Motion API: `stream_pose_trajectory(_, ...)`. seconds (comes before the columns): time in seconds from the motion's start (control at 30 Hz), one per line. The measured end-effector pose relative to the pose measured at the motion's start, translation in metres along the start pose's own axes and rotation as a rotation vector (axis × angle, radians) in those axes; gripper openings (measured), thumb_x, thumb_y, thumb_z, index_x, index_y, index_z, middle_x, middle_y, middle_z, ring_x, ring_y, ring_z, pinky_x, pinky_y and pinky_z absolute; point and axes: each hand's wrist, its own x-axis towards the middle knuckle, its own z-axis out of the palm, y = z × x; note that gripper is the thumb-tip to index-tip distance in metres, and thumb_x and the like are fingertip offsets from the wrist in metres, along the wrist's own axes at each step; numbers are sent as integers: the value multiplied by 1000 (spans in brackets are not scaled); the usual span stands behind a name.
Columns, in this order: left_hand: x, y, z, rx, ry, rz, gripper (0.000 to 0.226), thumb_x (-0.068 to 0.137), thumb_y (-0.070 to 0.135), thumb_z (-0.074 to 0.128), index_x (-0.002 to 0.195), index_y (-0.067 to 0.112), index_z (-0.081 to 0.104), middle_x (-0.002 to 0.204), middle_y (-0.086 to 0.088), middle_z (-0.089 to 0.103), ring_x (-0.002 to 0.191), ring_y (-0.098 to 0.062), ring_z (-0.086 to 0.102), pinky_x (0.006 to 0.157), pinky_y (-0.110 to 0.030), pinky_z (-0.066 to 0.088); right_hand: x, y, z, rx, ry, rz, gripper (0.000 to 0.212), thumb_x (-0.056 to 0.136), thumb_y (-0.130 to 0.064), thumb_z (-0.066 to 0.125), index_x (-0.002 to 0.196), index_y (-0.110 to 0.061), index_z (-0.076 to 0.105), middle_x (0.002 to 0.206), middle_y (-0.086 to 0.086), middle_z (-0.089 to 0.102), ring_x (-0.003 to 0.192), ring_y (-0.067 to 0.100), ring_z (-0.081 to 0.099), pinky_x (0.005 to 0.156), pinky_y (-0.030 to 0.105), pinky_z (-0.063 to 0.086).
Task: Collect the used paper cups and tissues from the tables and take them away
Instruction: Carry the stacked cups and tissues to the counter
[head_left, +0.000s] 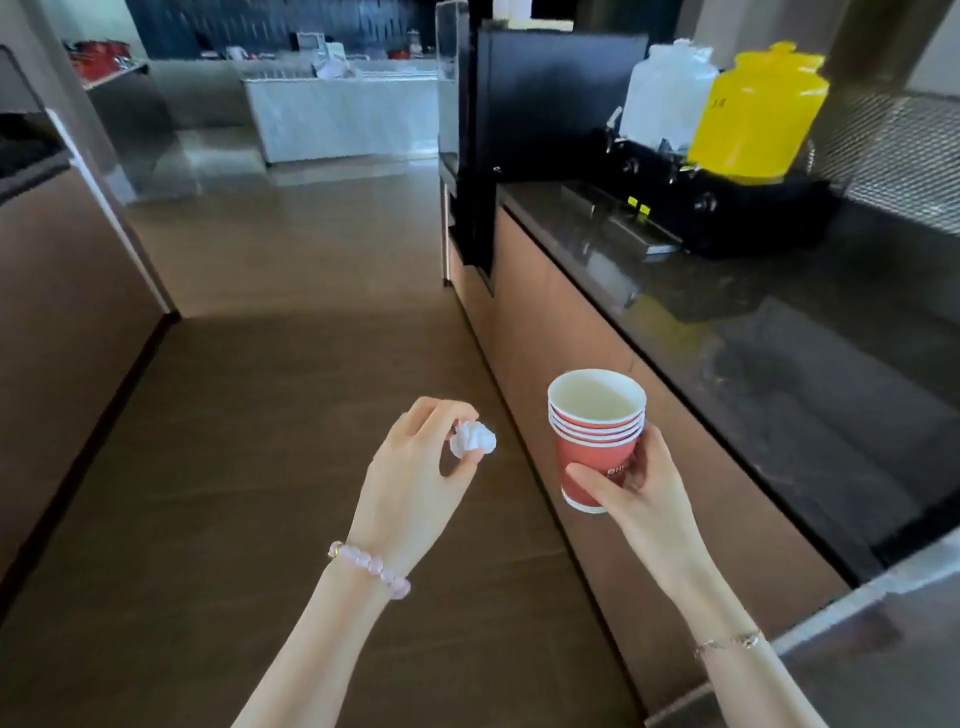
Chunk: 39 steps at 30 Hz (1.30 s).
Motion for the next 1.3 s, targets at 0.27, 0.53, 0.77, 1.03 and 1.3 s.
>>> stream_pose_trajectory(0.27, 106, -3, 70, -132, -83, 167, 19, 83, 14, 66, 92, 27, 56, 94, 16, 54, 84, -9, 58, 70, -32, 51, 80, 19, -33, 43, 200, 12, 55, 75, 7, 72, 118, -19, 49, 109, 0, 63, 88, -1, 65, 62, 13, 52)
stream_pose_trajectory(0.53, 223, 20, 156, -229, -171, 300, 19, 83, 17, 67, 99, 21, 59, 97, 11, 55, 85, -12, 57, 74, -36, 52, 175, 27, -88, -17, 420, -12, 58, 75, 5, 73, 123, -16, 47, 109, -4, 61, 84, -10, 63, 64, 7, 48)
stream_pose_trajectory(0.77, 277, 46, 227, -294, -326, 419, 24, 81, 20, 71, 103, 20, 59, 102, 8, 57, 89, -12, 59, 78, -31, 52, 199, 39, -130, -66, 627, 51, 60, 74, -3, 76, 122, -24, 47, 108, -11, 62, 88, -11, 61, 69, 5, 48)
stream_pose_trajectory(1.03, 318, 87, 306, -416, -490, 611, 28, 77, 12, 73, 101, 17, 61, 99, 5, 57, 87, -14, 58, 75, -26, 45, 207, 45, -167, -170, 901, 110, 61, 74, -8, 77, 120, -29, 43, 110, -16, 57, 96, -5, 58, 73, 2, 47)
stream_pose_trajectory(1.3, 365, 103, 376, -552, -668, 768, 23, 78, 15, 73, 97, 18, 61, 95, 8, 56, 86, -14, 56, 75, -24, 43, 226, 56, -188, -141, 1196, 142, 61, 74, 0, 76, 123, -19, 46, 110, -6, 61, 87, -9, 60, 66, 3, 45)
